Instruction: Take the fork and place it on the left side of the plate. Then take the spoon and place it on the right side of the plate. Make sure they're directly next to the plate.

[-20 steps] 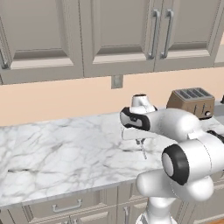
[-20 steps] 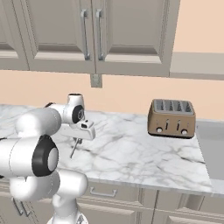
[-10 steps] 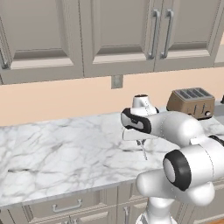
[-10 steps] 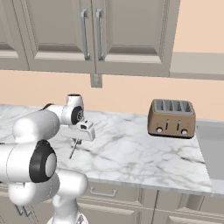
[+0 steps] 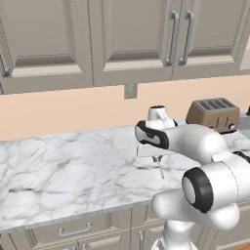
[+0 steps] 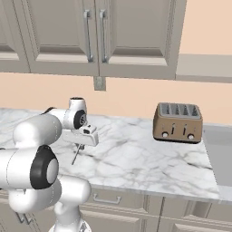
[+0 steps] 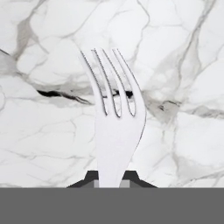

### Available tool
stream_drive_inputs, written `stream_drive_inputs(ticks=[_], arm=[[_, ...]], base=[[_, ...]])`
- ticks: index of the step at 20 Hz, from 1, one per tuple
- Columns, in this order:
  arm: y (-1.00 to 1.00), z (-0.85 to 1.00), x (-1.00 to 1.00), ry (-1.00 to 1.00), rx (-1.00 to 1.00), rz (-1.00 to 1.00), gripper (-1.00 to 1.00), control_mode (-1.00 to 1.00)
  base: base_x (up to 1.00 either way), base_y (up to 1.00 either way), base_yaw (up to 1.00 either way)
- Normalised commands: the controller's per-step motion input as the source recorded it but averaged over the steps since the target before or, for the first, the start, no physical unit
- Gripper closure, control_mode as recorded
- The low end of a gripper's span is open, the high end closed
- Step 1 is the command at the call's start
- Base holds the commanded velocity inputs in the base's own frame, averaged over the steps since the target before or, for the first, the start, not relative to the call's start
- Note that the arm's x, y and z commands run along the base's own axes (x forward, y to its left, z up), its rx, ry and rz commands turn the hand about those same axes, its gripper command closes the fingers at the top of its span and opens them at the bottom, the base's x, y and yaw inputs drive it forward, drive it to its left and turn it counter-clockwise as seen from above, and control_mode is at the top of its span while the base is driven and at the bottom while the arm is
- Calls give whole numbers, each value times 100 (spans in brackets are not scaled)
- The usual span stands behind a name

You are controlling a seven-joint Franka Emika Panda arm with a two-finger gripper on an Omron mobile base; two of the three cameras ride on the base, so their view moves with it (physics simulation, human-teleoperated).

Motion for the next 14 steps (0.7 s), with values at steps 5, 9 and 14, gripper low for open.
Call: stream_drive_inputs(ticks=[5,9,14], arm=[[0,0,0,0,0,0,100,100],[0,0,0,0,0,0,100,100],[0,0,0,0,0,0,100,100]], base=[[0,0,0],[-3,0,0],[-64,0,-3]])
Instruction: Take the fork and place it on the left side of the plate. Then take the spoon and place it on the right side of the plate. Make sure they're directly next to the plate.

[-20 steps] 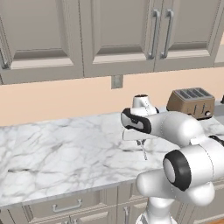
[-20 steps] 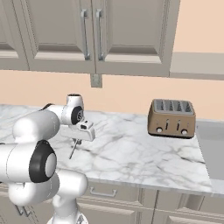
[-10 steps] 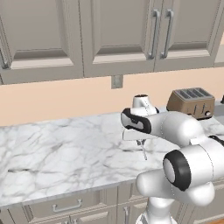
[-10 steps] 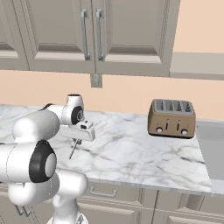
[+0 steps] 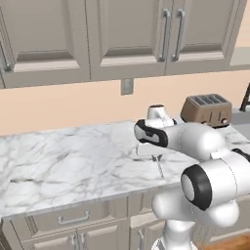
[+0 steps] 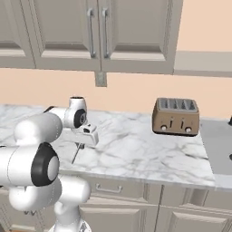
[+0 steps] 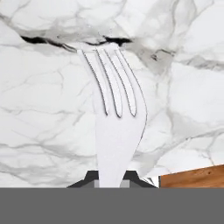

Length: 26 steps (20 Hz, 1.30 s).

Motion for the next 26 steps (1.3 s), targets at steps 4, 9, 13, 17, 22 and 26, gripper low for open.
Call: stream_drive_inputs(ticks=[4,9,13,17,22,26], arm=[[0,0,0,0,0,0,100,100],[0,0,0,0,0,0,100,100],[0,0,0,0,0,0,100,100],[0,0,0,0,0,0,100,100],[0,0,0,0,0,0,100,100],[0,0,0,0,0,0,100,100]], base=[[-73,-7,-18],[-16,-1,-79],[0,3,-99],[0,2,-100],[0,1,-92],[4,-2,-76]])
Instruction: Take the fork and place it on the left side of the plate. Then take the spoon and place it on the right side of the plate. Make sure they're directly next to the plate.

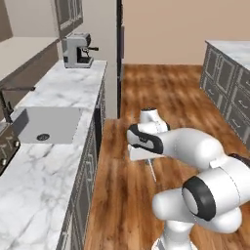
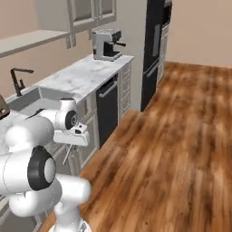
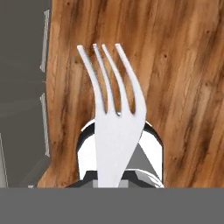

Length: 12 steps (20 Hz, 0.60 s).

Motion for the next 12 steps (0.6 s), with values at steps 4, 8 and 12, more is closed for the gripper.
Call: stream_drive_inputs(ticks=[4,8,12], arm=[[0,0,0,0,0,0,100,100],[0,0,0,0,0,0,100,100],[0,0,0,0,0,0,100,100]], base=[[4,-5,-74],[4,-3,-76],[5,-2,-76]])
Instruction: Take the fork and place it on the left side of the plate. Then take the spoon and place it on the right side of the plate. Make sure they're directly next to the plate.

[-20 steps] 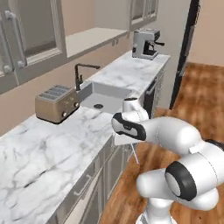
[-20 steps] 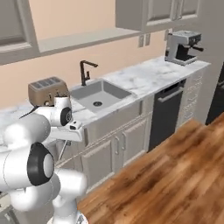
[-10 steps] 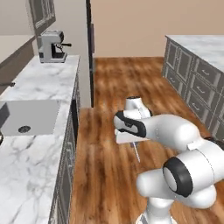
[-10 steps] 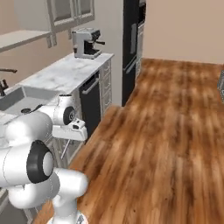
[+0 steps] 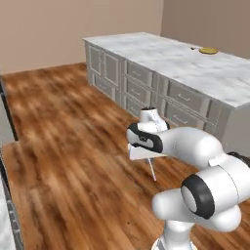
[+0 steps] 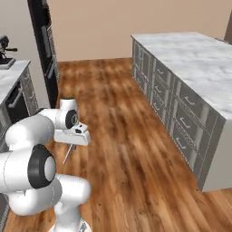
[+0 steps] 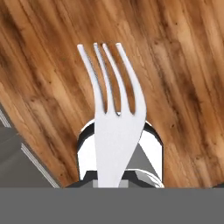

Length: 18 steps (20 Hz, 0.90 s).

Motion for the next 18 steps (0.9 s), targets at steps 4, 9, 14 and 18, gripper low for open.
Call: stream_drive_inputs(ticks=[4,9,14,18], arm=[[0,0,0,0,0,0,100,100],[0,0,0,0,0,0,100,100],[0,0,0,0,0,0,100,100],[0,0,0,0,0,0,100,100]], base=[[6,-8,-75],[11,-16,-66],[23,-19,-55],[34,-22,-45]])
